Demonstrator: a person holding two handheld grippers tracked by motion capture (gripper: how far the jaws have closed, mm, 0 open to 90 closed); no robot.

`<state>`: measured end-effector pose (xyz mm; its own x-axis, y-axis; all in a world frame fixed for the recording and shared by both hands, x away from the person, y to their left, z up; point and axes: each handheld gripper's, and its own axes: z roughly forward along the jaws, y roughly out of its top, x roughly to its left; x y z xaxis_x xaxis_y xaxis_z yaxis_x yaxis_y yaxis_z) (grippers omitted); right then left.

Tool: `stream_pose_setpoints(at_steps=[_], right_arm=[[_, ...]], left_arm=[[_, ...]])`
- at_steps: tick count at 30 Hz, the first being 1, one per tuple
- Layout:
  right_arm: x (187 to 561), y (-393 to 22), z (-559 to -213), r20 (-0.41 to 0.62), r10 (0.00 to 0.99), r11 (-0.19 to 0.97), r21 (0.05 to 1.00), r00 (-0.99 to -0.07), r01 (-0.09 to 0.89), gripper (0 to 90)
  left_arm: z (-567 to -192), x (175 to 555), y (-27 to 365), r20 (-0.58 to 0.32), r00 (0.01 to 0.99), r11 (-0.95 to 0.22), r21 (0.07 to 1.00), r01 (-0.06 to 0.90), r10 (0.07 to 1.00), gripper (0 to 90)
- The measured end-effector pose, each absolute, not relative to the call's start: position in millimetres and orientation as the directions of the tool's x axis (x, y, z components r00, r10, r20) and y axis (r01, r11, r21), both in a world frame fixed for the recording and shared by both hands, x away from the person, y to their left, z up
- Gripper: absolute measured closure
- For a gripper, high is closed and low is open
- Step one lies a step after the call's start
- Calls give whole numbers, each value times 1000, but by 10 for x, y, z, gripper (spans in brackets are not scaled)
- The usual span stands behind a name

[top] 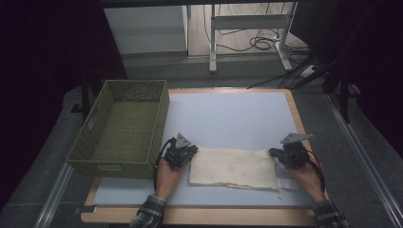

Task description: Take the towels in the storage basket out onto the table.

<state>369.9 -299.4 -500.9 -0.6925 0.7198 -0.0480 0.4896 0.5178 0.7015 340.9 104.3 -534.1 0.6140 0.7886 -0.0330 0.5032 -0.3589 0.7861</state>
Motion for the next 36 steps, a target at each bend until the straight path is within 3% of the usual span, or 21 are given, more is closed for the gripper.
stream_pose_setpoints(at_steps=[9, 14, 27, 36], right_arm=[[4154, -2761, -5000, -21, 722, 501, 705, -691, 502, 862], [4263, -2728, -5076, 13, 741, 474, 699, -672, 535, 833], [4031, -2961, -4928, 86, 741, 408, 730, -666, 549, 661], [3714, -2835, -4906, 89, 681, 458, 723, -727, 518, 625]], left_arm=[[-5312, 3093, 1185, -36, 595, -336, 797, 502, 803, 841], [-5322, 3237, 1191, -66, 563, -297, 795, 528, 824, 676], [-5448, 3387, 1150, -46, 524, -322, 741, 589, 851, 424], [-5457, 3404, 1169, -69, 519, -307, 738, 602, 852, 401]])
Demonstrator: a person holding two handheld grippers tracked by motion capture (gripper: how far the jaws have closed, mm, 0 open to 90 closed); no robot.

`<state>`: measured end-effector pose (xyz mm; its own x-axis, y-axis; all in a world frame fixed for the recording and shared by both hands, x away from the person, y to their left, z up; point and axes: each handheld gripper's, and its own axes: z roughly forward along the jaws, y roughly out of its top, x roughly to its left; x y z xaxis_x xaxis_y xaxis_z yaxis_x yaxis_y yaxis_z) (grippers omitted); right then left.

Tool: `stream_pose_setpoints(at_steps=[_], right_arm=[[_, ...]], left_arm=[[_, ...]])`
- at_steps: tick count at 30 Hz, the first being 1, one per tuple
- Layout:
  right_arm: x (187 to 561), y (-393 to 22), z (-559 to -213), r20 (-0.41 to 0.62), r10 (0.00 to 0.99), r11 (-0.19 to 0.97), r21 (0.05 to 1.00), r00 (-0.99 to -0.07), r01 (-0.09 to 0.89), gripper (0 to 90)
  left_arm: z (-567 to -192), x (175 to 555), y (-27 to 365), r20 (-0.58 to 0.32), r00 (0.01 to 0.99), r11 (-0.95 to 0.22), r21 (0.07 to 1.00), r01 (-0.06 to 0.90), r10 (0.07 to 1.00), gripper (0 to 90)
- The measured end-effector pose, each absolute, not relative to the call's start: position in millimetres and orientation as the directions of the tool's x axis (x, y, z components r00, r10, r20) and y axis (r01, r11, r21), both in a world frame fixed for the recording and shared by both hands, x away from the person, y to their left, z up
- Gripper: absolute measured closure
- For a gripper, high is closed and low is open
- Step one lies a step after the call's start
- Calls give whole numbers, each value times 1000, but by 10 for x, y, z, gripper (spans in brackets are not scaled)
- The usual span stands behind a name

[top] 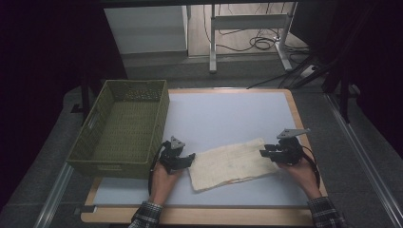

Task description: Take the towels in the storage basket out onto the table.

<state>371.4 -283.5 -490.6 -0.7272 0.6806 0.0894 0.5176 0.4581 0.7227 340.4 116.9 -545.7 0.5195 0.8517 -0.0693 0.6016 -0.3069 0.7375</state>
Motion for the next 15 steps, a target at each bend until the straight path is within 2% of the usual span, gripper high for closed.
stream_pose_setpoints(at_steps=[15], right_arm=[[3369, -2399, -4987, 130, 553, 518, 720, -823, 462, 613]], left_arm=[[-5464, 3399, 1171, -69, 518, -305, 740, 600, 852, 404]])
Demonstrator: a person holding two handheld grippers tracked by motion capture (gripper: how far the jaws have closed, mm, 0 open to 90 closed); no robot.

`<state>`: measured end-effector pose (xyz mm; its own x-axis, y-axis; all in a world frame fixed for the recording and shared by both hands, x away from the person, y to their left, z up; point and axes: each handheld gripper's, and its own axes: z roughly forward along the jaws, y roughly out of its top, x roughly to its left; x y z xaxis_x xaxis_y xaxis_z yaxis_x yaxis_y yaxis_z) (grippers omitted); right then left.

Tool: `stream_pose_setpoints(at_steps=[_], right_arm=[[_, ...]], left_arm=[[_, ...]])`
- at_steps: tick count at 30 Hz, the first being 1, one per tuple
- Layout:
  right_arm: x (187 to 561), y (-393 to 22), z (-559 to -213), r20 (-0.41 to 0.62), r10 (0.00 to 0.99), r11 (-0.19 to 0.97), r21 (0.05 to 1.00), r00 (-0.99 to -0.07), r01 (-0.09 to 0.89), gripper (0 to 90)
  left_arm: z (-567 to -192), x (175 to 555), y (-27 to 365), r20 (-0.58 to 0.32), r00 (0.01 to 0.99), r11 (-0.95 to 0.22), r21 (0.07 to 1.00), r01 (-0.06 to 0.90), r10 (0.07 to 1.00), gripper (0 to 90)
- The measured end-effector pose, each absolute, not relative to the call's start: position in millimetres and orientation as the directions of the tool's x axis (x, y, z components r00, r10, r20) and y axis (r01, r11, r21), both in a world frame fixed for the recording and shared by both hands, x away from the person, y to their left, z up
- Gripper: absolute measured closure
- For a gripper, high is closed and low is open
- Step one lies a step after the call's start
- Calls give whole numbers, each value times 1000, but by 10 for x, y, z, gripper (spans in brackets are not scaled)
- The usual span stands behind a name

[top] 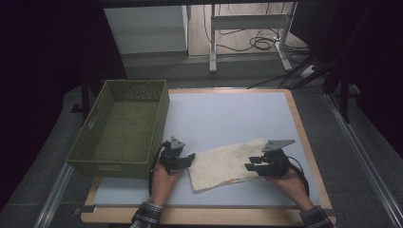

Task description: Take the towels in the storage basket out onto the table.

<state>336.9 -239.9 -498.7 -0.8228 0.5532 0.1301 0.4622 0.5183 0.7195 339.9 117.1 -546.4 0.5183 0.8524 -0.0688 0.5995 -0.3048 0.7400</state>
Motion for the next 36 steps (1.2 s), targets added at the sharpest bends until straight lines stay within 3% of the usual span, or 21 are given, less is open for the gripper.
stream_pose_setpoints(at_steps=[11, 24, 31, 33, 34, 36], right_arm=[[3135, -1758, -5054, 179, 394, 589, 703, -901, 398, 678], [2922, -963, -5113, 181, 245, 662, 686, -952, 301, 680], [2853, -699, -5229, 90, 247, 713, 657, -965, 244, 602], [2839, -669, -5270, 46, 257, 731, 644, -965, 225, 630], [2808, -667, -5278, 6, 268, 730, 651, -963, 208, 710], [2798, -670, -5283, -18, 279, 731, 652, -960, 200, 768]], left_arm=[[-5464, 3398, 1171, -67, 517, -305, 740, 599, 853, 409], [-5466, 3398, 1171, -68, 516, -302, 742, 598, 854, 413], [-5466, 3399, 1172, -69, 516, -302, 742, 598, 854, 413], [-5467, 3399, 1171, -68, 516, -302, 743, 598, 854, 413], [-5466, 3397, 1170, -66, 516, -304, 743, 597, 854, 421], [-5465, 3396, 1172, -66, 519, -305, 744, 594, 852, 451]])
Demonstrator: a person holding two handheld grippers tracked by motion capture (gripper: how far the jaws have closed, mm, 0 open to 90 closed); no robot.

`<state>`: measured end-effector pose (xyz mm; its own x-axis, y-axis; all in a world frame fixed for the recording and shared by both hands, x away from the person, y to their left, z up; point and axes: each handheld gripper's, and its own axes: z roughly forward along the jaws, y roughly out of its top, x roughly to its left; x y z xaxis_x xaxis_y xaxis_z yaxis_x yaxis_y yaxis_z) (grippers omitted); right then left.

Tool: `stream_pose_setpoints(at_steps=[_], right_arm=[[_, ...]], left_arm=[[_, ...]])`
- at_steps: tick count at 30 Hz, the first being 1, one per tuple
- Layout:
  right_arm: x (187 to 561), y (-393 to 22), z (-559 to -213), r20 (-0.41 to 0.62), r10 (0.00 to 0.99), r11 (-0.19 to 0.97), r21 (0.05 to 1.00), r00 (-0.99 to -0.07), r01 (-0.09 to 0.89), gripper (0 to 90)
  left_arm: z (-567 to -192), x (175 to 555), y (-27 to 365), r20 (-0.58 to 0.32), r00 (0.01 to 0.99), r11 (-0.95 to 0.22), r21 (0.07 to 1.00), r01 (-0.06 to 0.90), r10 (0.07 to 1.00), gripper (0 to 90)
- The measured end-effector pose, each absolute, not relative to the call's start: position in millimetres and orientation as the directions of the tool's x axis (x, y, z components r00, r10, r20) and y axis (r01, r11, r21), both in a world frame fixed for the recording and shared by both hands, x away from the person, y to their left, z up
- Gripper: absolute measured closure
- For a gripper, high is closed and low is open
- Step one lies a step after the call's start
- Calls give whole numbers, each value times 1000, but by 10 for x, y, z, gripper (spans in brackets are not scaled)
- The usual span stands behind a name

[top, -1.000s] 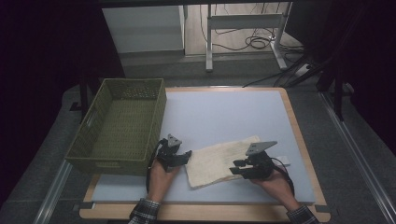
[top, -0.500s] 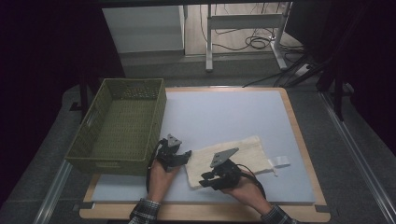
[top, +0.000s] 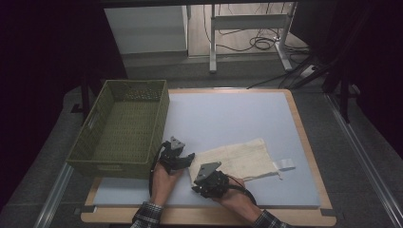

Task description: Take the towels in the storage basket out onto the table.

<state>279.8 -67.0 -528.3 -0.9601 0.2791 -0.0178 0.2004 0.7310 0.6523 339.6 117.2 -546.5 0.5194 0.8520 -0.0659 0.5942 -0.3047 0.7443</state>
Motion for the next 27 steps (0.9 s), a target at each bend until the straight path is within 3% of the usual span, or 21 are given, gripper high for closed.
stream_pose_setpoints(at_steps=[1, 4, 9, 27], right_arm=[[2803, -675, -5284, -13, 288, 728, 653, -958, 209, 802], [2829, -698, -5291, 13, 307, 713, 660, -952, 239, 846], [2856, -721, -5292, 58, 318, 695, 665, -946, 275, 857], [2906, -1030, -4990, 132, 330, 592, 742, -934, 314, 855]], left_arm=[[-5463, 3389, 1169, -65, 530, -311, 748, 587, 846, 486], [-5457, 3362, 1134, -49, 583, -354, 753, 556, 811, 708], [-5452, 3375, 1150, -92, 596, -338, 750, 568, 798, 858], [-5168, 3400, 945, -32, 627, -337, 821, 461, 778, 866]])
